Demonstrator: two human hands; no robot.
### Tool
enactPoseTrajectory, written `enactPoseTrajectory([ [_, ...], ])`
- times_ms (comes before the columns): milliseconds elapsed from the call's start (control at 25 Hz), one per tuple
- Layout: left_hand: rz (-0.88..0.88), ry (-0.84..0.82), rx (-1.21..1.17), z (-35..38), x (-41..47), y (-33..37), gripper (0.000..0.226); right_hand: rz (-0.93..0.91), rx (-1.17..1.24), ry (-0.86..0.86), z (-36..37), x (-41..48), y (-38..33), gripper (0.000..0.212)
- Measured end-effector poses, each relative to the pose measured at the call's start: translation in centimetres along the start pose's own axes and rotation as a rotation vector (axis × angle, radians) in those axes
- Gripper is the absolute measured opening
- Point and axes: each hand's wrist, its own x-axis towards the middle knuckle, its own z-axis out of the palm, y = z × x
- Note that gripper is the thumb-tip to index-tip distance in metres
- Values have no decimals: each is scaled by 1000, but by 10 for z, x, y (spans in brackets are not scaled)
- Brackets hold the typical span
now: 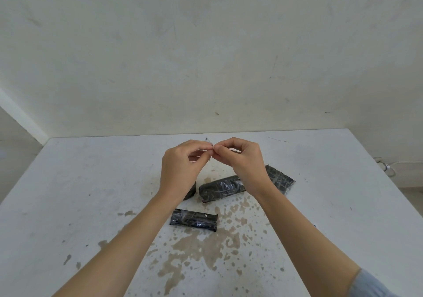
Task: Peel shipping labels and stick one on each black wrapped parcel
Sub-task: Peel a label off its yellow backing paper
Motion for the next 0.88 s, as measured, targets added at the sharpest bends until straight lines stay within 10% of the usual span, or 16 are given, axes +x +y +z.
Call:
enactPoseTrajectory([
  [880, 28, 7, 2, 2, 0, -2, 13, 8, -52, -22, 2, 5, 3, 10],
])
